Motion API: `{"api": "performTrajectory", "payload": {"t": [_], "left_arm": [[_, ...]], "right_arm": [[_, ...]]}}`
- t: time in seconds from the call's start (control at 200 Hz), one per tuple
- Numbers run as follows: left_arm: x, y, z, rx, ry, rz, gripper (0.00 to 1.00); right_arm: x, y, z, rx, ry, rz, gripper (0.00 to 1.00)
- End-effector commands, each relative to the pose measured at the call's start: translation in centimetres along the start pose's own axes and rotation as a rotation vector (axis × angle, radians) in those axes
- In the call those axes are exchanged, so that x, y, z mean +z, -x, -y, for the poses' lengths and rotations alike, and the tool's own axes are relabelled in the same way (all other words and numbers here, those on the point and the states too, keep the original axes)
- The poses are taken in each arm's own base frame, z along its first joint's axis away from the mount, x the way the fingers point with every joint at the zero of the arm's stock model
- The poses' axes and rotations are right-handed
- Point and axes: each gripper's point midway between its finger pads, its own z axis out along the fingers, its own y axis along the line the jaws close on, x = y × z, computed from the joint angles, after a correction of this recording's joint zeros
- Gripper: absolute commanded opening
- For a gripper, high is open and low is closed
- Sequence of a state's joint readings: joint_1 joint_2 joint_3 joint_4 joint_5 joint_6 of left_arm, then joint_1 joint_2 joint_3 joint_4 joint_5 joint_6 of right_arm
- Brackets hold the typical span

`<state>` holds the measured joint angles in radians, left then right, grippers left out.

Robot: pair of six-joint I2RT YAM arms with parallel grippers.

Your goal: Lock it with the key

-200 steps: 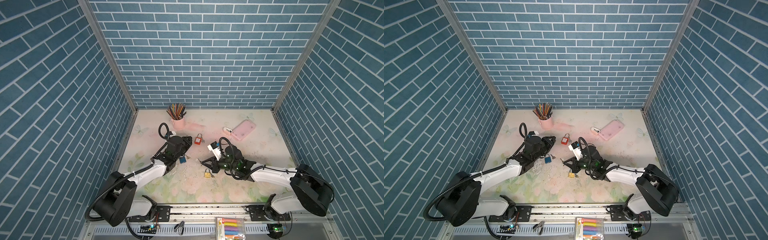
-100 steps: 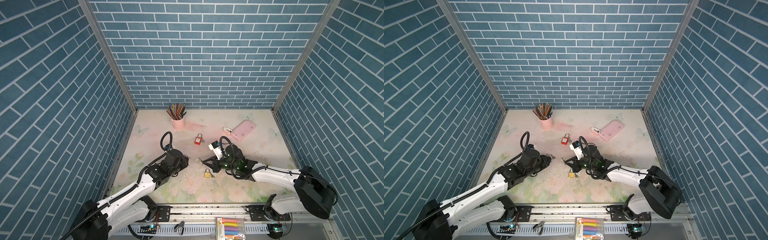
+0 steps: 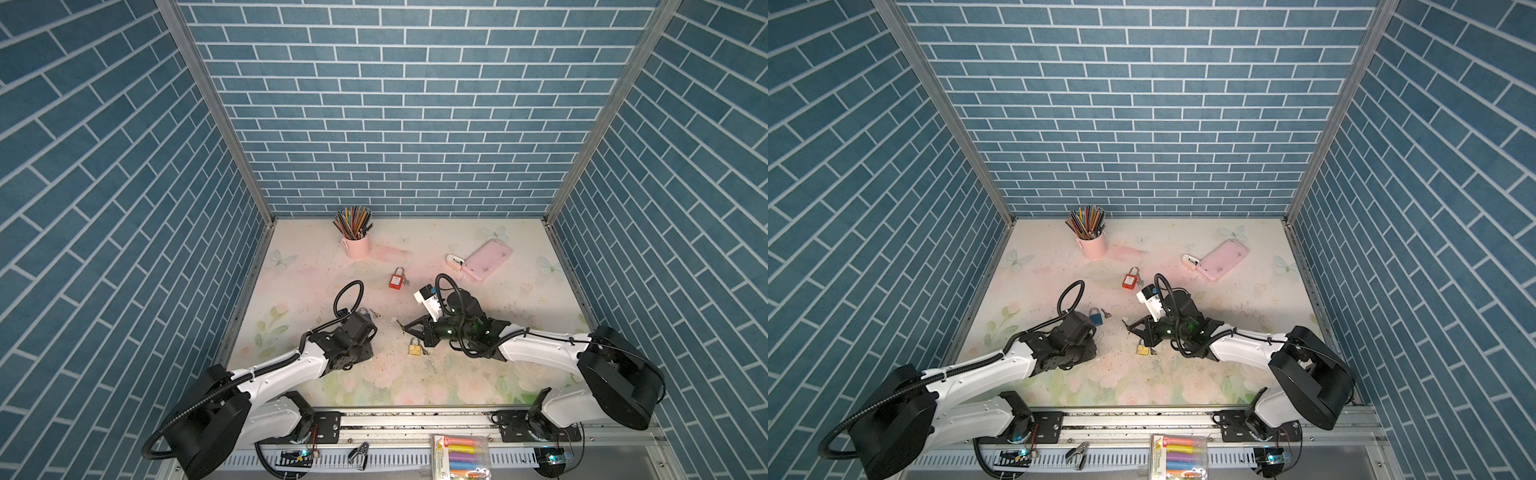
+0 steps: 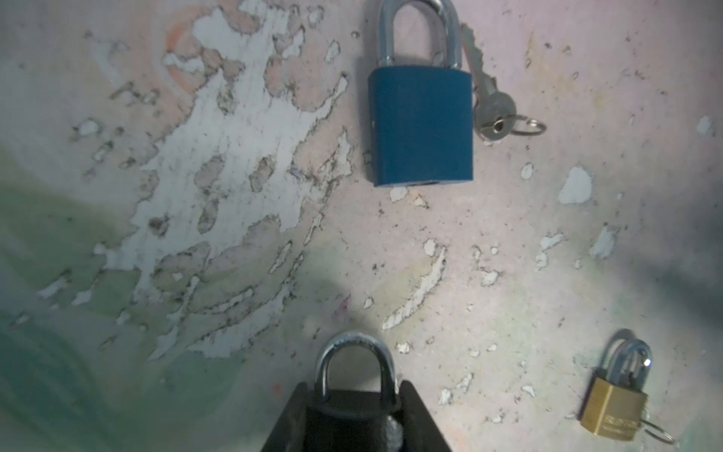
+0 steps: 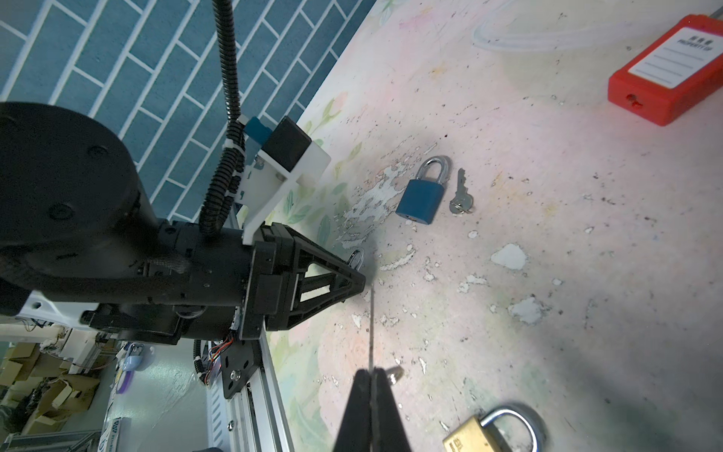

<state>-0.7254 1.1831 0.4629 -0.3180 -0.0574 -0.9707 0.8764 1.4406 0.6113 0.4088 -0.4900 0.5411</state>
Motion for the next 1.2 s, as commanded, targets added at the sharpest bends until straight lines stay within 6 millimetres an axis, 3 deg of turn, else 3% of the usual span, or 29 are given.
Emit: {"api": "performTrajectory", "payload": {"t": [0.0,0.32,0.6,1.195], "left_arm": [[0.5,-0.2,-0.1,0.038,0.000,0.000,0.06],[0.9,-2.4,1.1,0.101,-0.018,-0.071,0.10],[1.1,-5.1,0.0,0.098,0.010,-0.114,0.19],[1.3,-4.0,-3.5,0.121,0.228,-0.067,0.26]], "right_arm": [[0.3,1.0,-0.9,-0.031,0.029,0.011,0.00],[0.7,1.2,-0.8,-0.031,0.028,0.002,0.00],[0.7,1.2,-0.8,-0.024,0.026,0.004,0.00],[0.6,0.7,-0.7,-0.016,0.028,0.001,0.00]]}}
